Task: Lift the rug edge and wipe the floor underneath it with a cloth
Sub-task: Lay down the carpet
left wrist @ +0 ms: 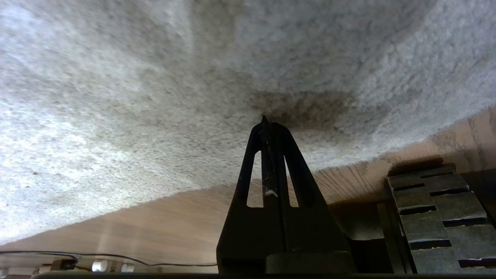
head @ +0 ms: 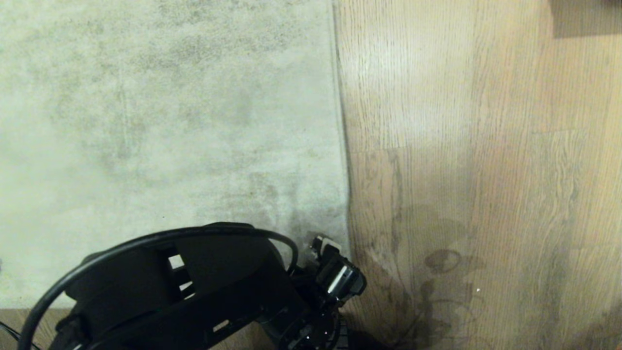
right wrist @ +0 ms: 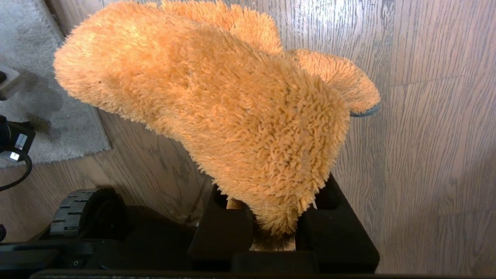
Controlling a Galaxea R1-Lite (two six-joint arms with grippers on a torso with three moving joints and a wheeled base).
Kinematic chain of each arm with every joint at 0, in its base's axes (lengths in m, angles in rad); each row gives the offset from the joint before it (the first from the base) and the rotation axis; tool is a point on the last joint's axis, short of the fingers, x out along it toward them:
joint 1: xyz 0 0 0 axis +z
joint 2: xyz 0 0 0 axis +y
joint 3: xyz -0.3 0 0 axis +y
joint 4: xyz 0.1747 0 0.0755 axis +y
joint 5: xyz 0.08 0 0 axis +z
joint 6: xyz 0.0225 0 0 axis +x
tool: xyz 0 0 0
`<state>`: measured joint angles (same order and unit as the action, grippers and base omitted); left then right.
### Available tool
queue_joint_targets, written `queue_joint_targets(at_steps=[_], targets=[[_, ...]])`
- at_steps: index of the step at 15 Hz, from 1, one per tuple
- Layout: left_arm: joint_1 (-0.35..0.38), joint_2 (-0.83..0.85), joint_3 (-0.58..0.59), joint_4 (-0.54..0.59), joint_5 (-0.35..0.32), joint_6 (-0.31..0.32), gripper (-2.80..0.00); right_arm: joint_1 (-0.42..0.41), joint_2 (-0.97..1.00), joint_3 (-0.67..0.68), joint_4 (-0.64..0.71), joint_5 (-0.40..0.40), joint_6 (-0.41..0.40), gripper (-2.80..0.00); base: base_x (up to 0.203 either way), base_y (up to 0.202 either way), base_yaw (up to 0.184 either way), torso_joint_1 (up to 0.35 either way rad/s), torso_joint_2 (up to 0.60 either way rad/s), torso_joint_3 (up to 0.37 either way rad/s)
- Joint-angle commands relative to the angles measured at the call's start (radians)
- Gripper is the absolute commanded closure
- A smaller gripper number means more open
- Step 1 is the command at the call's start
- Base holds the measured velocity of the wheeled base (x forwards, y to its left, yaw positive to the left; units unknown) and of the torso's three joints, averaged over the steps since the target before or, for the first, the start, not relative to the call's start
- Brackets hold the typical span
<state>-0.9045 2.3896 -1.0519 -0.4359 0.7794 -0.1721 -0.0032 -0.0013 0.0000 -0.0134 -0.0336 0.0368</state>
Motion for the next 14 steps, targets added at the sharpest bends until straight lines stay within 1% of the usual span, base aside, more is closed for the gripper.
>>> queue_joint_targets(at_steps=[1,6,11,14], targets=[[-0.001,0.000,0.000,-0.003,0.005,-0.003,0.00,0.000,0.001,0.000,0.000,0.000,0.000,0.00,0.000,0.000,0.000,0.000,0.00,0.000],[0.001,-0.108,0.029,-0.003,0.005,-0.003,0.00,0.000,0.001,0.000,0.000,0.000,0.000,0.00,0.000,0.000,0.000,0.000,0.00,0.000],[0.002,-0.309,0.166,0.001,0.004,-0.004,0.00,0.000,0.001,0.000,0.000,0.000,0.000,0.00,0.000,0.000,0.000,0.000,0.00,0.000],[0.003,-0.476,0.304,0.007,0.003,-0.004,0.00,0.000,0.001,0.000,0.000,0.000,0.000,0.00,0.000,0.000,0.000,0.000,0.00,0.000]])
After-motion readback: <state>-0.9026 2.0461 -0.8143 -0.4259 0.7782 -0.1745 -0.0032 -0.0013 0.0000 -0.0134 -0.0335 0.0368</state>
